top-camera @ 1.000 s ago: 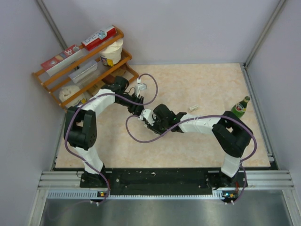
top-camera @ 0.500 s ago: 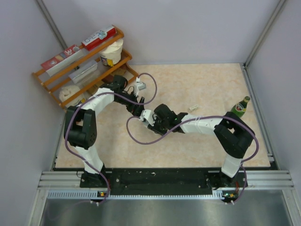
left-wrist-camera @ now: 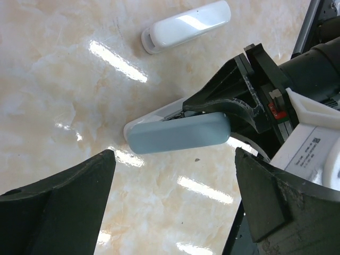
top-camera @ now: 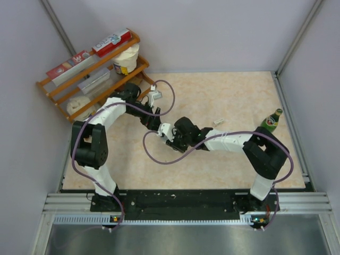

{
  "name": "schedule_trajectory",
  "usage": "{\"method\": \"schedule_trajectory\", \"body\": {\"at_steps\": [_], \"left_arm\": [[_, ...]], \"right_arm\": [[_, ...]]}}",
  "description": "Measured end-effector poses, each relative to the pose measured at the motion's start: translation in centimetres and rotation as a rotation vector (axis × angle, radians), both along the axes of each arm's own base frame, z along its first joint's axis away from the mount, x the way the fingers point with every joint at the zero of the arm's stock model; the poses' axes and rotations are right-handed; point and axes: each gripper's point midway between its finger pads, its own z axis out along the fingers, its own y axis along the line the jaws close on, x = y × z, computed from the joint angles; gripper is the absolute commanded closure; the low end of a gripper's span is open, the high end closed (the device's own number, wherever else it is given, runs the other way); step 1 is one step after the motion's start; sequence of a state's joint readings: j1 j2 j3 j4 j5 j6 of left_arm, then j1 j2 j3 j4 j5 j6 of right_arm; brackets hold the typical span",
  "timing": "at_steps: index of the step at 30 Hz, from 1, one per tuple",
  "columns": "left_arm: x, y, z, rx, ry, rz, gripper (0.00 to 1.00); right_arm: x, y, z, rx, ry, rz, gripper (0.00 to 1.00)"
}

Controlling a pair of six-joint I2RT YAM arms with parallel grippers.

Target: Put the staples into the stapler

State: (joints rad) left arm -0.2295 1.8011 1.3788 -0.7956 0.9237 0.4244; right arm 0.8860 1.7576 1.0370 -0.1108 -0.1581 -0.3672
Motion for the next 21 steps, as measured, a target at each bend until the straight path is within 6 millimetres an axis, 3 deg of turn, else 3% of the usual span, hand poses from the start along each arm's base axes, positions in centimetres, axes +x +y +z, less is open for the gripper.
{"method": "schedule_trajectory", "body": {"at_steps": [3, 12, 21], "left_arm": [[-0.3, 0.4, 0.3, 0.004, -0.002, -0.002, 0.02], [-1.9, 0.5, 2.2, -0.02, 0.02, -0.01, 0.02], [-2.0, 1.4, 5.5, -0.041, -0.061, 0.029, 0.02]], "right_arm": [[-0.3, -0.4, -0.1, -0.001, 0.009, -0.001, 0.66], [0.5, -4.3, -1.4, -0.06, 0.064, -0.105, 0.6], [1.1, -4.7, 2.4, 0.01, 0.012, -0.115, 0.47]]}}
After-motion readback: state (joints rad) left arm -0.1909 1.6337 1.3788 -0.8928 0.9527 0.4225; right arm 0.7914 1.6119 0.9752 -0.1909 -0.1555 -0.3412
